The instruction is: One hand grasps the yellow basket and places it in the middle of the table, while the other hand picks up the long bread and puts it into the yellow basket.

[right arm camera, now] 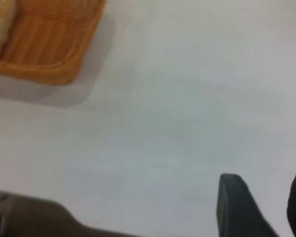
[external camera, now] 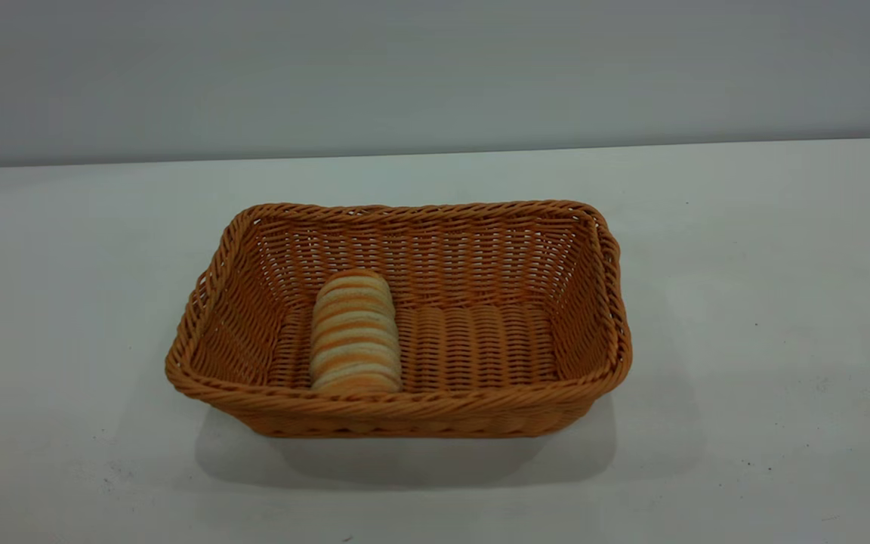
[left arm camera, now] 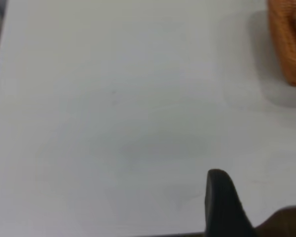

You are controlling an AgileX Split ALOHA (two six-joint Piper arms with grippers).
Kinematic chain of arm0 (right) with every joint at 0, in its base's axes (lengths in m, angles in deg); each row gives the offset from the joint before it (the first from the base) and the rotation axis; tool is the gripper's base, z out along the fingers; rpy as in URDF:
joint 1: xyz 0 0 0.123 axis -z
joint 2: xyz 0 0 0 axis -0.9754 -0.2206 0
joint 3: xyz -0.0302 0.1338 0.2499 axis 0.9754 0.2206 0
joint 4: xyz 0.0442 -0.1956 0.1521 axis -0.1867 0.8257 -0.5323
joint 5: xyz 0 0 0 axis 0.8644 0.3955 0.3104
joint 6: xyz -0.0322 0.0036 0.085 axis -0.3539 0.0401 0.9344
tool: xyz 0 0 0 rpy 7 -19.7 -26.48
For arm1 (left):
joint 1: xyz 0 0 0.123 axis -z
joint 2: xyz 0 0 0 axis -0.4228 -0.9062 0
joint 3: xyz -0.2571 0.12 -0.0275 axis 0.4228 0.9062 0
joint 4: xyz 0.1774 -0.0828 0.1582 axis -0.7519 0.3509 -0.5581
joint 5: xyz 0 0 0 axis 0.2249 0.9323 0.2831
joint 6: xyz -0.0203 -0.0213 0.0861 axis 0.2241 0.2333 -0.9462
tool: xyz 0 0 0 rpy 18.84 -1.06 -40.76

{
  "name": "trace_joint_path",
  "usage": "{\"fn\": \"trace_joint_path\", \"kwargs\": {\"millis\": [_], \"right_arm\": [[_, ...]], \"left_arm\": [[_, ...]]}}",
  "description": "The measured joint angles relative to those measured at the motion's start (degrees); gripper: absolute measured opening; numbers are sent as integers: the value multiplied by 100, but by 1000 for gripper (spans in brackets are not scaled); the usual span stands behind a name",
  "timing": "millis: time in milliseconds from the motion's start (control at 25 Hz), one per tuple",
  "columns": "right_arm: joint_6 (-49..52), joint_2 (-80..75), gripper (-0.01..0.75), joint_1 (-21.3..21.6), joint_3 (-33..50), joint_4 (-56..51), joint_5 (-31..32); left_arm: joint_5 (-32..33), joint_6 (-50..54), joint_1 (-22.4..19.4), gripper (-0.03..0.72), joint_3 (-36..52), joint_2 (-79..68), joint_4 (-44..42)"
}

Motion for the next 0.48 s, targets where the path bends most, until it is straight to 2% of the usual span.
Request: {"fn": "trace_joint_path", "kwargs": {"millis": [120, 240, 480], "right_arm": [[0, 0, 238, 361, 0, 0, 0], [0, 0, 238, 604, 0, 0, 0], [0, 0, 238, 654, 0, 0, 0]], "left_arm": [[0, 0, -221, 451, 0, 0, 0], [0, 0, -235, 451, 0, 0, 0], [0, 6, -235, 451, 0, 0, 0]]}}
